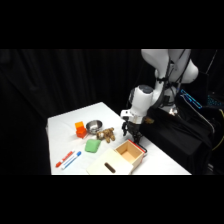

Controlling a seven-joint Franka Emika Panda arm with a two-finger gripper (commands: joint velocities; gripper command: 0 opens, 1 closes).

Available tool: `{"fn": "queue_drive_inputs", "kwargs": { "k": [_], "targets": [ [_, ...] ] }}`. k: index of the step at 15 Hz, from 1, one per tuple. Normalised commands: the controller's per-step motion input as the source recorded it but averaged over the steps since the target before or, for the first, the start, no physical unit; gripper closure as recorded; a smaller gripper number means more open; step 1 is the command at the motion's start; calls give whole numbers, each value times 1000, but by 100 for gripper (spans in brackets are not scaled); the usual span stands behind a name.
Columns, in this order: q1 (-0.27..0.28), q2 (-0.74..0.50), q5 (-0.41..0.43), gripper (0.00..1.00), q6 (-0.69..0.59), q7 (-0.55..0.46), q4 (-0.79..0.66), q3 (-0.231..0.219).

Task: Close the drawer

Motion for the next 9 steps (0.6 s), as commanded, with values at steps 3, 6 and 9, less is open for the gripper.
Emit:
{"fn": "queue_drive_inputs", "kwargs": {
  "k": [3,6,9],
  "targets": [
    [189,251,-158,0,175,187,197,-171],
    [169,168,-134,0,172,152,138,-170],
    [30,43,-26,0,89,29,87,-38]
  ]
}}
